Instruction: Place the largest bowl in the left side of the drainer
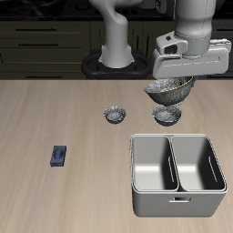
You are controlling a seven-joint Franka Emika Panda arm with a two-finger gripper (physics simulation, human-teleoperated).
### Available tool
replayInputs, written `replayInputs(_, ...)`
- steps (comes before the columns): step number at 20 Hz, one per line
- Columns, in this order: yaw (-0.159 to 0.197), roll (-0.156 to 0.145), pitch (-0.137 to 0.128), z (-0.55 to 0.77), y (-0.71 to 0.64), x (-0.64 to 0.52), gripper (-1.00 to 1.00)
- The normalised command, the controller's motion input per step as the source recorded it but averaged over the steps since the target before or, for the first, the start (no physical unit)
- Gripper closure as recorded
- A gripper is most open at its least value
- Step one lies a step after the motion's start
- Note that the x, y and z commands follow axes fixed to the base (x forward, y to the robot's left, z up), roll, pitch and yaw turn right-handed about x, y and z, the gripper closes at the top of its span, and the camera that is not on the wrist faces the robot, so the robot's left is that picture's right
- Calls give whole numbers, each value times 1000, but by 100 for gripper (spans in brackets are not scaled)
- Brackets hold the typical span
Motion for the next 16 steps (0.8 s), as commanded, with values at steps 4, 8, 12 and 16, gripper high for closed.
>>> replayInputs(4,-7,-19,-21,144,55,220,100)
replayInputs(8,-10,-4,-6,45,77,105,100)
replayInputs(12,37,16,-7,7,119,130,100)
replayInputs(16,14,-9,-16,124,118,149,100)
